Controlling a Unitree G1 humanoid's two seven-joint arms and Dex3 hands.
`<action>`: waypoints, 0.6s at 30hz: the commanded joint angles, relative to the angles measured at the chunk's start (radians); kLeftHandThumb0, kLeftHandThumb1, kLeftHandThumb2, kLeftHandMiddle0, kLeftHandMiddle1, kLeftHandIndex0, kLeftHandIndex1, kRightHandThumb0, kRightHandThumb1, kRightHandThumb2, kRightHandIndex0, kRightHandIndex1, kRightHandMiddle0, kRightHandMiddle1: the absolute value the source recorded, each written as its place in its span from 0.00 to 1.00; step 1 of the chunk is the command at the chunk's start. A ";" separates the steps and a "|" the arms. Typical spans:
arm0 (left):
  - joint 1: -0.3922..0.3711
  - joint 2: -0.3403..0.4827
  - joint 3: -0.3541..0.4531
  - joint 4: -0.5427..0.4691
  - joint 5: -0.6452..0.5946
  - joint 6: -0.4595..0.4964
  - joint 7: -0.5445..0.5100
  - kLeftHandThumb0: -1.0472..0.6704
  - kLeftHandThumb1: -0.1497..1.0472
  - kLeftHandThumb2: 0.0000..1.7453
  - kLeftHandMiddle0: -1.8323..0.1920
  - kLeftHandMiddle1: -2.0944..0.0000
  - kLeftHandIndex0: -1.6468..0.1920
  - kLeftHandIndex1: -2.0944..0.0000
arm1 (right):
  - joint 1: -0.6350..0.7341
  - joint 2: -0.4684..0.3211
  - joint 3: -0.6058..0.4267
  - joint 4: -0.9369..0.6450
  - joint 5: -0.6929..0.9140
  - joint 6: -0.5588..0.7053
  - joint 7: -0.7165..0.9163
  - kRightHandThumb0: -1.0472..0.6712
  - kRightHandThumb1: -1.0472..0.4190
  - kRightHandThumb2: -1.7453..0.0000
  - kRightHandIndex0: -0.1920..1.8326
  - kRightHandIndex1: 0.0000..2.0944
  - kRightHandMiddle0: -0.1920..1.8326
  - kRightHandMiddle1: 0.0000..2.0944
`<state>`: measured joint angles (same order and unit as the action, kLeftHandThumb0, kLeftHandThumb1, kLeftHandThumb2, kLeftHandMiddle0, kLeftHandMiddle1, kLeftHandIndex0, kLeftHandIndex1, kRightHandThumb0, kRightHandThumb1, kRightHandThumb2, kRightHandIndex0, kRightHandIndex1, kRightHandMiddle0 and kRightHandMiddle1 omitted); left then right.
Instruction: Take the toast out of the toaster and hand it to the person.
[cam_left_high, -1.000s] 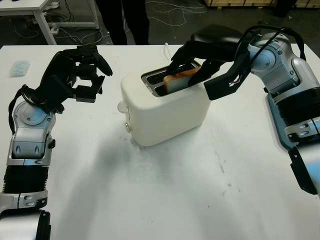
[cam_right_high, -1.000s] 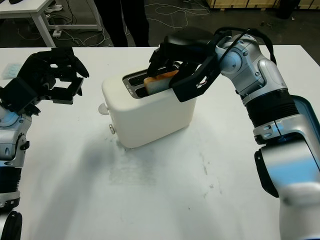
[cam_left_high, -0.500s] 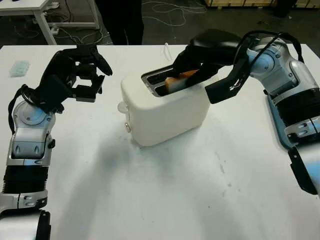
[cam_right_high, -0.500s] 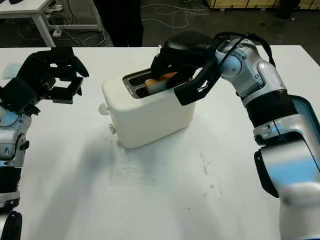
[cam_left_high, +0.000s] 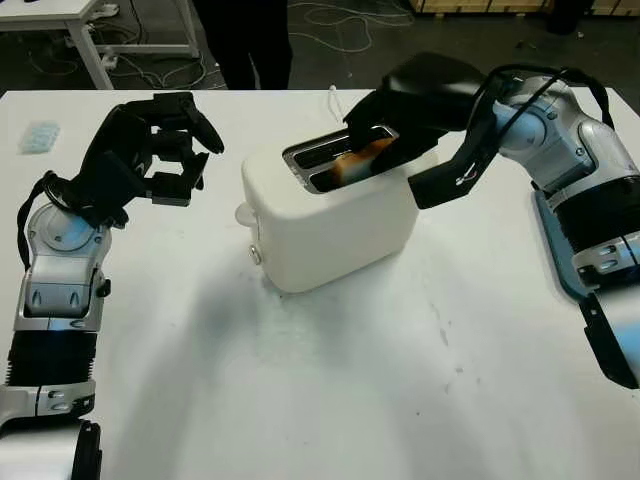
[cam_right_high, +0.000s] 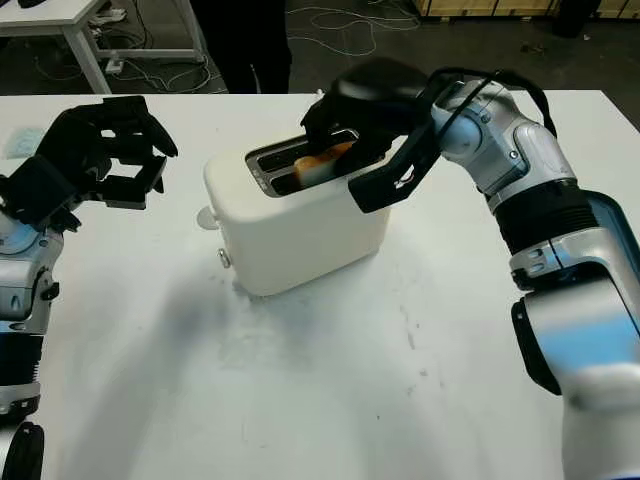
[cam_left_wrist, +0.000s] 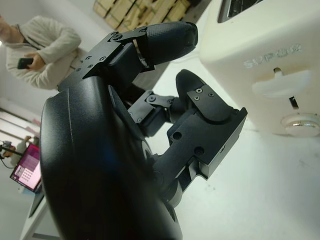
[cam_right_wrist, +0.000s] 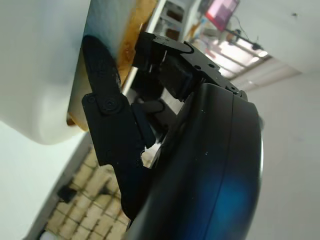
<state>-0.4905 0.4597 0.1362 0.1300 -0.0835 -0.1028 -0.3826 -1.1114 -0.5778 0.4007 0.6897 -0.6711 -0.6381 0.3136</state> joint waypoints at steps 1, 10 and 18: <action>-0.012 0.006 0.000 0.005 0.003 -0.013 -0.003 0.60 0.48 0.71 0.40 0.32 0.49 0.39 | -0.029 -0.016 0.007 0.037 -0.032 -0.031 -0.059 0.24 0.09 0.80 0.61 0.83 0.46 0.78; -0.010 0.006 0.000 0.006 0.008 -0.023 0.002 0.60 0.48 0.71 0.40 0.32 0.49 0.39 | -0.128 -0.012 0.031 0.295 -0.100 -0.106 -0.329 0.28 0.09 0.75 0.59 0.83 0.47 0.83; -0.001 0.012 0.000 -0.032 0.003 0.018 -0.003 0.62 0.49 0.70 0.41 0.32 0.49 0.39 | -0.179 0.001 -0.073 0.427 0.060 -0.126 -0.295 0.30 0.09 0.83 0.56 0.83 0.45 0.83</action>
<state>-0.4932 0.4621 0.1356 0.1108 -0.0832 -0.0908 -0.3825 -1.2538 -0.5767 0.3631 1.1005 -0.6658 -0.7638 -0.0043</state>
